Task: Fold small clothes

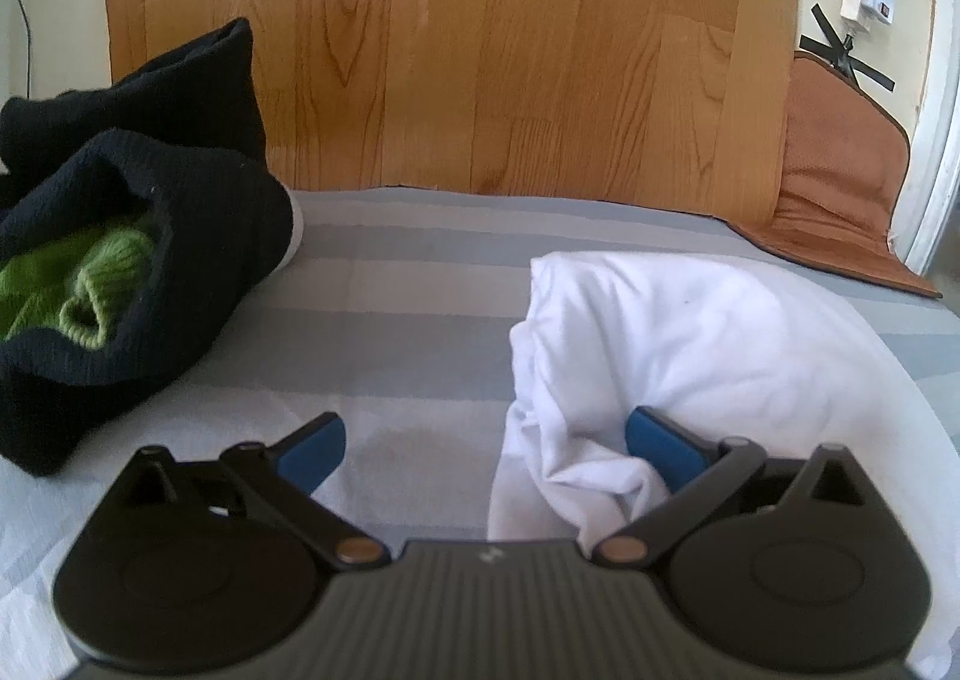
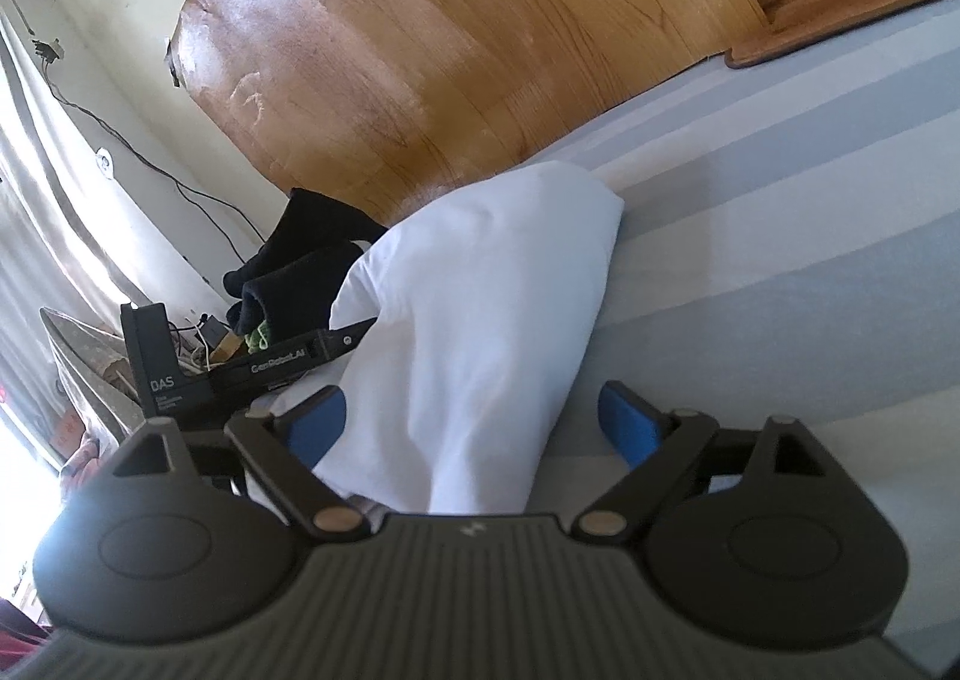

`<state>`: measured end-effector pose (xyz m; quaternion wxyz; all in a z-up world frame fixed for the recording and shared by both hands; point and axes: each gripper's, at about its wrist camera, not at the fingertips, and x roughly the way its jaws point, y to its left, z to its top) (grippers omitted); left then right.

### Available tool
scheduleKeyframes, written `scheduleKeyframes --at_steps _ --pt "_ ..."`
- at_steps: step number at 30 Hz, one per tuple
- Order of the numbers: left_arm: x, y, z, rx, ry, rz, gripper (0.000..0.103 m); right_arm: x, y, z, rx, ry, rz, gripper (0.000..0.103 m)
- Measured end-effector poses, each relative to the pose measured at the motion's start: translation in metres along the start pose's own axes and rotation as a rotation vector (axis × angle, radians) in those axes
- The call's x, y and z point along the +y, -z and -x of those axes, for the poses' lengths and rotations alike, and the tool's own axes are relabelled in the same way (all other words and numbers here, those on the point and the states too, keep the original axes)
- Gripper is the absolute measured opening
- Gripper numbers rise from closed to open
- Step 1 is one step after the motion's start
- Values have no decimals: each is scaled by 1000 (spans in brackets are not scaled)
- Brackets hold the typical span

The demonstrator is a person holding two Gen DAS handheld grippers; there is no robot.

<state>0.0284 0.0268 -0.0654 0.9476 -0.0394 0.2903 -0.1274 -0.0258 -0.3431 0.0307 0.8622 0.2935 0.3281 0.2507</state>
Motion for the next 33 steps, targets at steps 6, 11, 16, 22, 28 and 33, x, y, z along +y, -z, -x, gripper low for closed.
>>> scheduleKeyframes --at_steps 6,11,16,22,28,33 --pt "9 1 -3 26 38 55 103 0 0 0 1 -1 2 95" --pt "9 2 -2 26 36 54 103 2 0 -2 7 -5 7 97" --pt "10 3 -1 27 36 53 103 6 0 -5 19 -13 22 103" --pt "10 4 0 25 34 54 103 4 0 -5 17 -11 20 103" --pt "10 4 1 28 34 47 103 2 -7 -5 50 -11 -13 103" --pt "12 5 3 29 37 41 103 -7 -21 -8 105 -22 -119 103"
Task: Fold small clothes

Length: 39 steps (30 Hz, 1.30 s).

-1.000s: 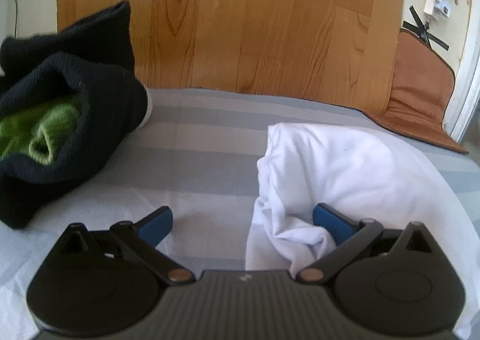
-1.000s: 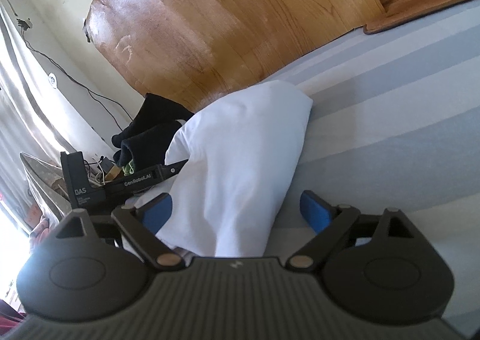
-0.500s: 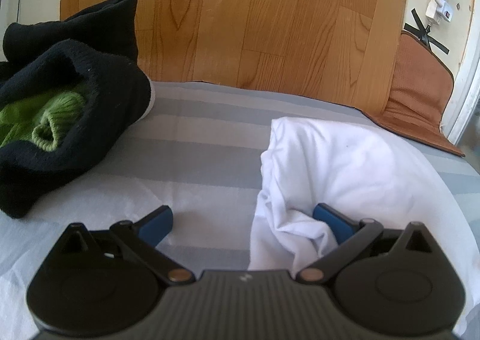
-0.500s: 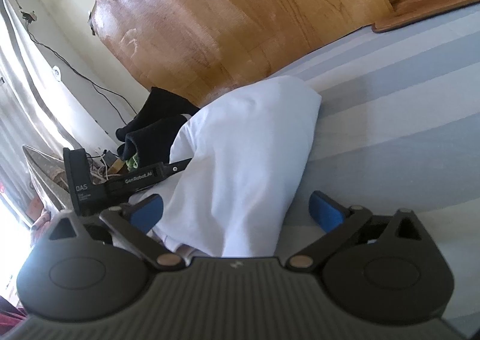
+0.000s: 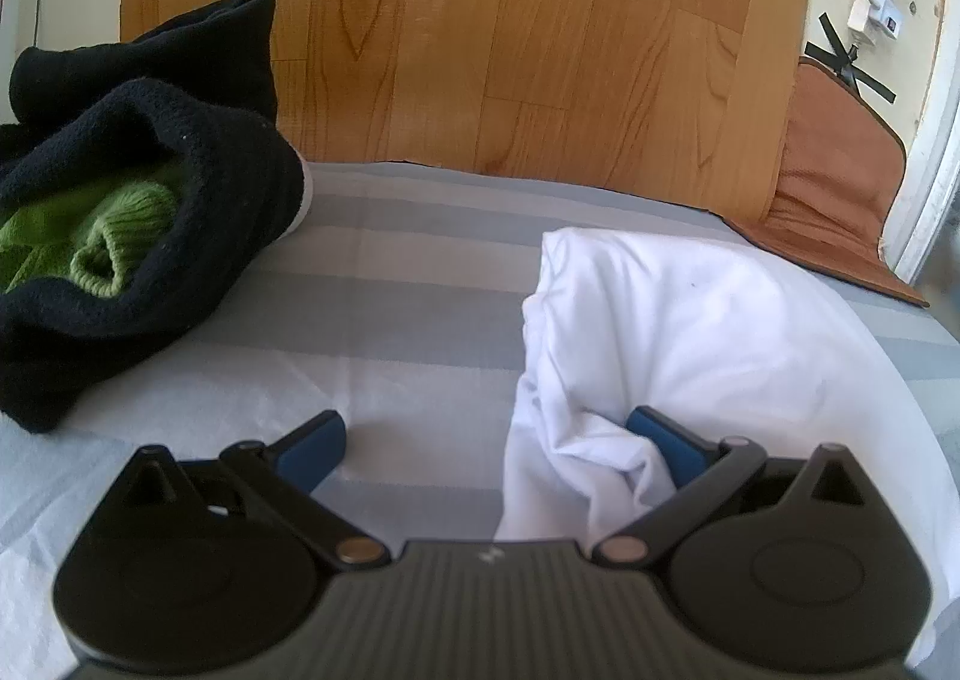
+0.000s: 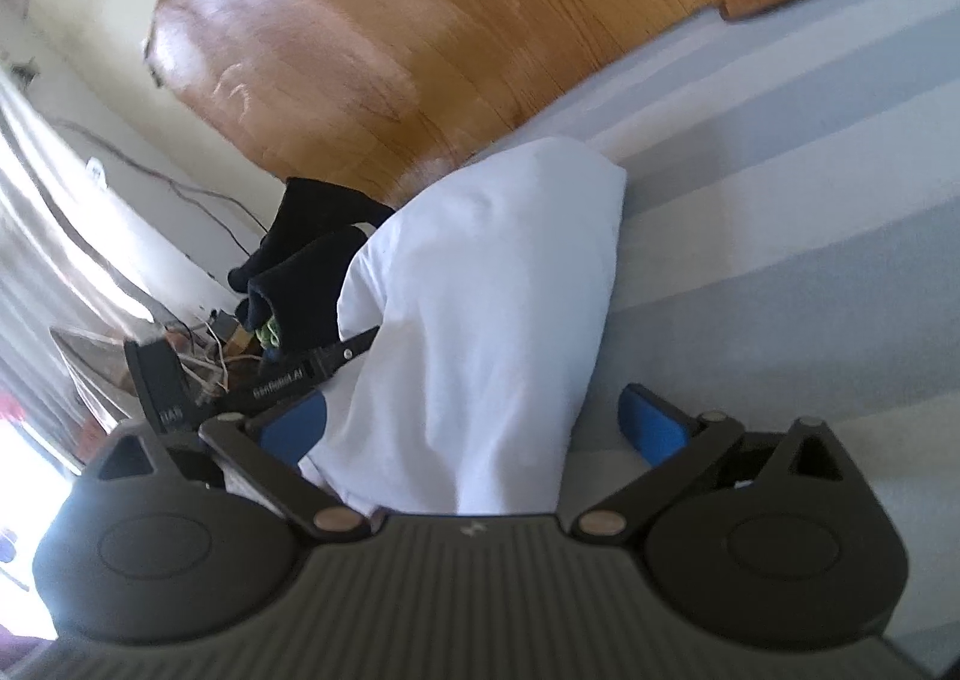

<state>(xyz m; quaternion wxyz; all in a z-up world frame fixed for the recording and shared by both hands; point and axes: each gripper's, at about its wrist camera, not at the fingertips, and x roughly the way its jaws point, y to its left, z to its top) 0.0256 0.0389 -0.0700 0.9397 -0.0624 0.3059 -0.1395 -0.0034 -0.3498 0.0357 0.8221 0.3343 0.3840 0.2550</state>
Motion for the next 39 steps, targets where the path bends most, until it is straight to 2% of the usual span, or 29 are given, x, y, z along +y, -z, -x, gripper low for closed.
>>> scheduleKeyframes --at_steps 29,39 --pt "3 3 5 -6 12 7 103 4 4 -4 -34 14 44 103" --pt "9 6 8 -19 43 30 103 5 6 -4 -39 13 48 103"
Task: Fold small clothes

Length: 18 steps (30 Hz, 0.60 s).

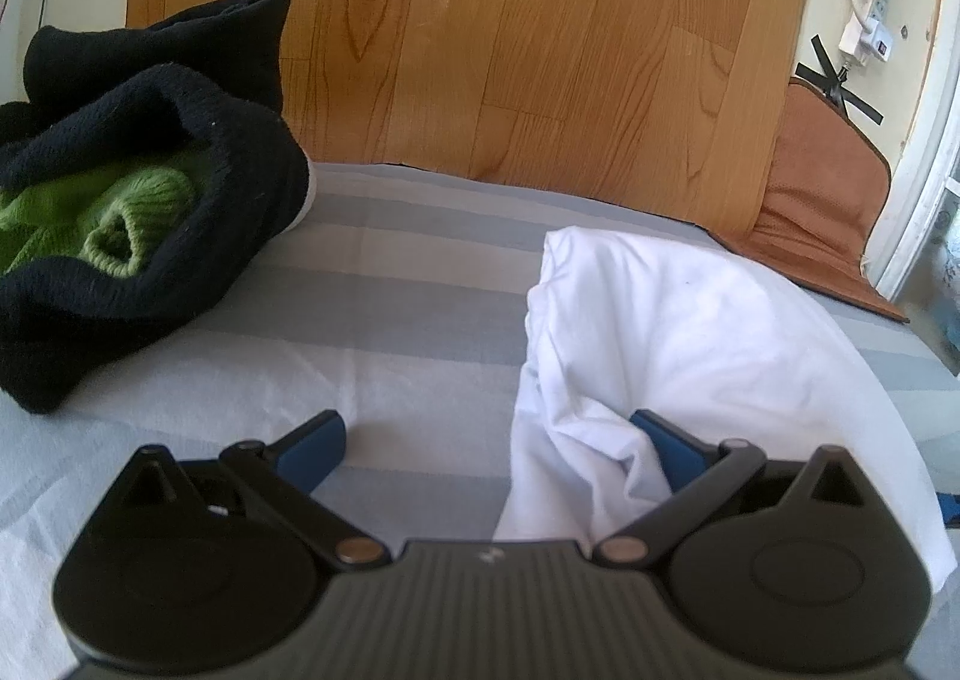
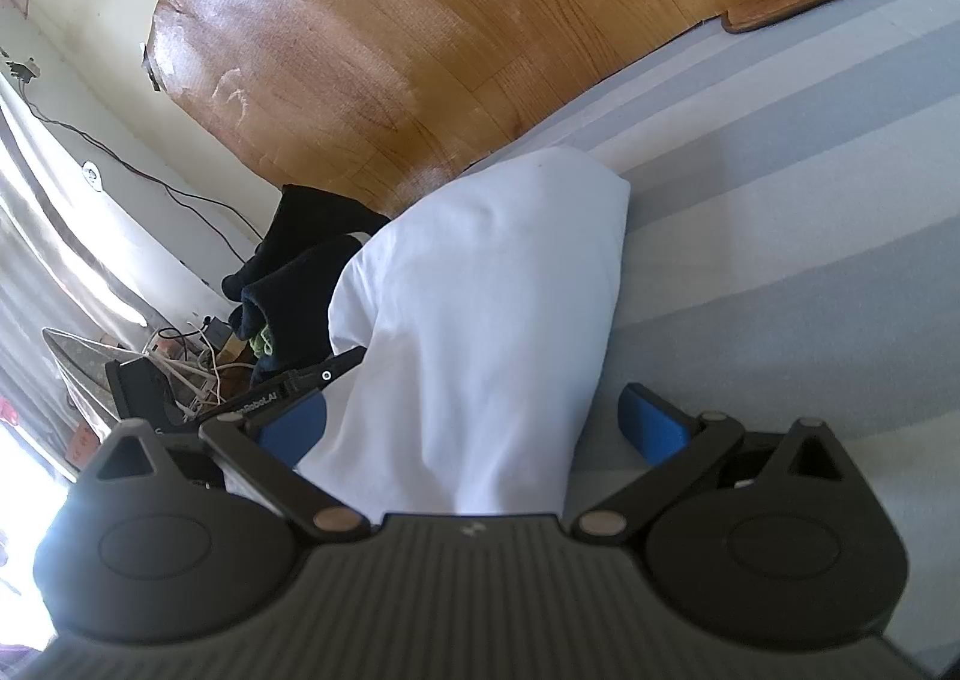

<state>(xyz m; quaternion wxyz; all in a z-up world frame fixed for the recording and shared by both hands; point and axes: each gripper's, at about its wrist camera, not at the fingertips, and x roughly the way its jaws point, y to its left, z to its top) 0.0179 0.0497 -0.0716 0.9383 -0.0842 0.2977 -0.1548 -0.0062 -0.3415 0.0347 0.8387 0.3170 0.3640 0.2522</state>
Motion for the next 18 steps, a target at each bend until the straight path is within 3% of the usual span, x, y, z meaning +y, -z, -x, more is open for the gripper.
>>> scheduleKeyframes --at_steps 18 --pt "4 3 2 -8 20 9 103 2 8 1 -34 1 49 103"
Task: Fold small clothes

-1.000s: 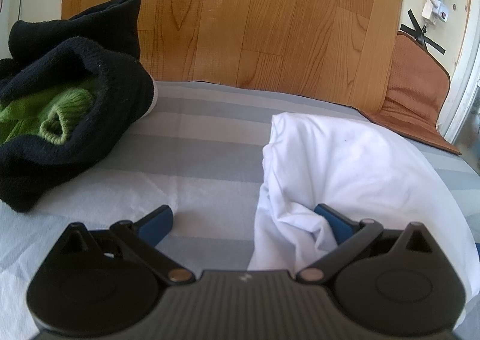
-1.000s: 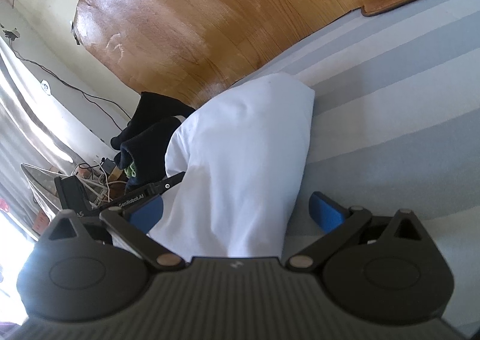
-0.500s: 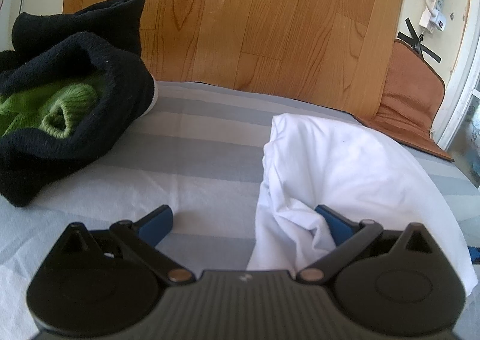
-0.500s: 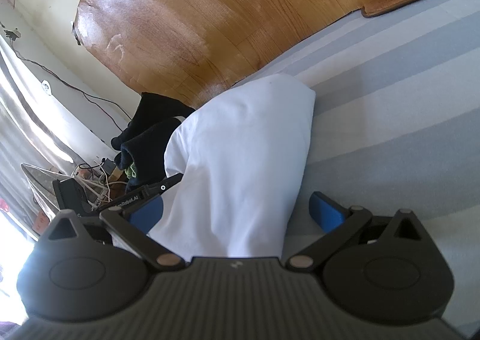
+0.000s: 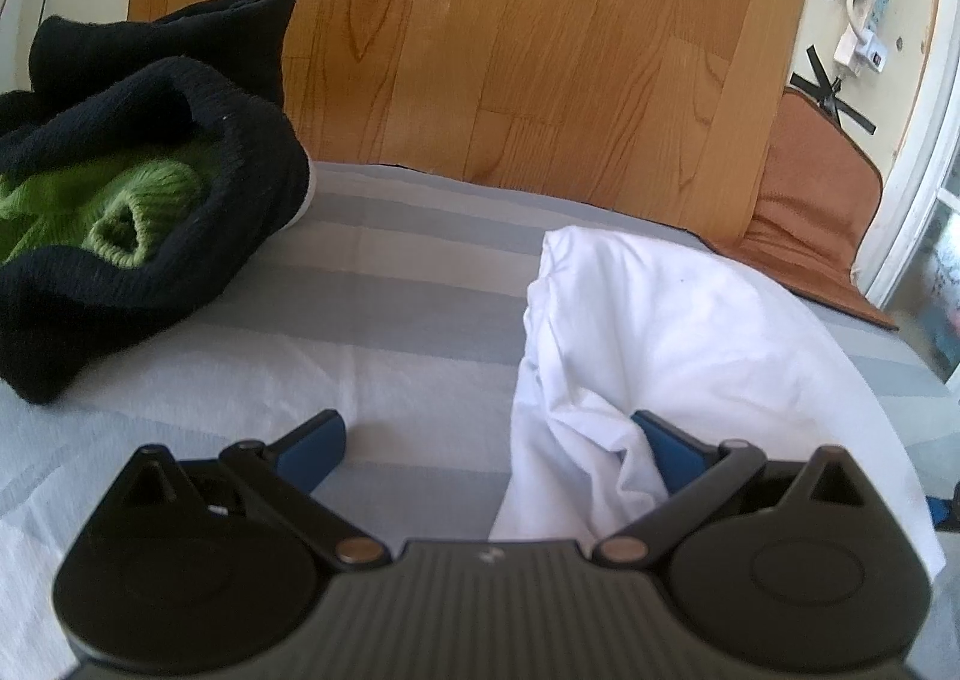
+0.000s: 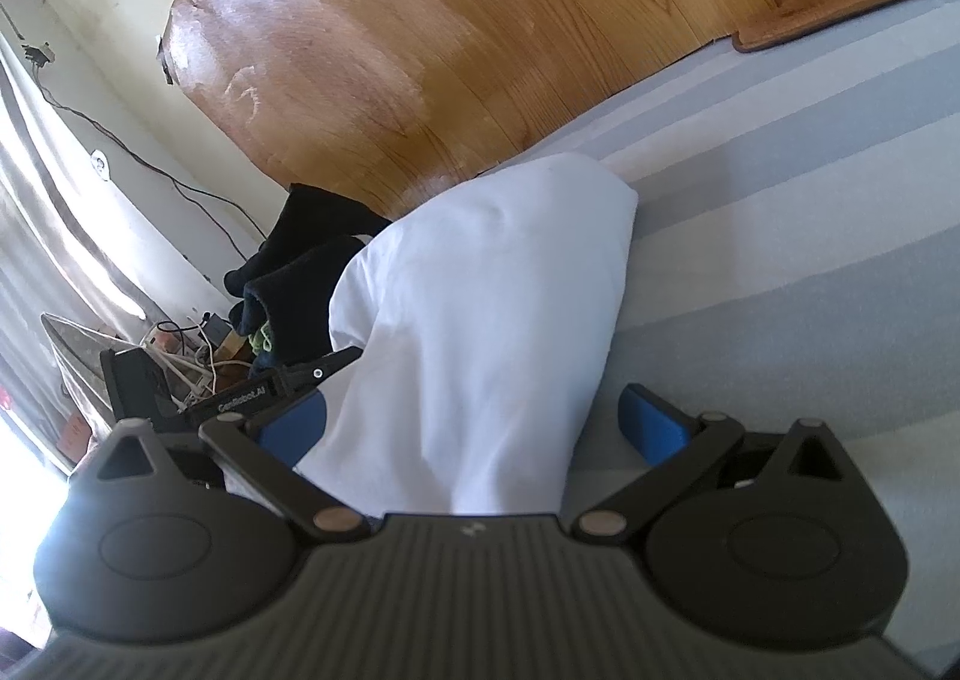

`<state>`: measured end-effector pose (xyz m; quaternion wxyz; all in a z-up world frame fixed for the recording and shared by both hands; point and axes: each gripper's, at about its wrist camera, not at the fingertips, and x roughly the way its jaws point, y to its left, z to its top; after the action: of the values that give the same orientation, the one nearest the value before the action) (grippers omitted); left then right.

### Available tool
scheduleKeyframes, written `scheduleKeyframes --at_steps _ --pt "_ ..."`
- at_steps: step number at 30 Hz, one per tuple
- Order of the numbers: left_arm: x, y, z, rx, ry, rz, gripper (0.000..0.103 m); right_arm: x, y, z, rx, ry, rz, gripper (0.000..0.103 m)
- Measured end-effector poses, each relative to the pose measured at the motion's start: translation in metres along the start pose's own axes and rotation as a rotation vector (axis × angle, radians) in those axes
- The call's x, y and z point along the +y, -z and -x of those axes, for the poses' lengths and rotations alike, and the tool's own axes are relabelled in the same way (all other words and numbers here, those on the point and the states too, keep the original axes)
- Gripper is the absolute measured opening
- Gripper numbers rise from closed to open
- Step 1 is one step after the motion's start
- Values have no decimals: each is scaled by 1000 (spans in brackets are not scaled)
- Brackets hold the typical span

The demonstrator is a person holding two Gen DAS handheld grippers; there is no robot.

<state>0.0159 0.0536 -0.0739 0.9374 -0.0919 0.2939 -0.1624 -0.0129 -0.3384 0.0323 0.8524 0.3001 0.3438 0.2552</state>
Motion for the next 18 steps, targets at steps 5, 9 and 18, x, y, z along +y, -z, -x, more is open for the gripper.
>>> scheduleKeyframes --at_steps 5,9,18 --pt "-2 -1 -1 13 -2 -20 103 -1 -1 0 9 -7 5 103" --pt "-2 -2 -2 21 0 -32 103 0 -1 0 15 -13 13 103" --pt "-4 -4 -3 40 7 -62 103 -5 -12 -1 75 -36 -13 103"
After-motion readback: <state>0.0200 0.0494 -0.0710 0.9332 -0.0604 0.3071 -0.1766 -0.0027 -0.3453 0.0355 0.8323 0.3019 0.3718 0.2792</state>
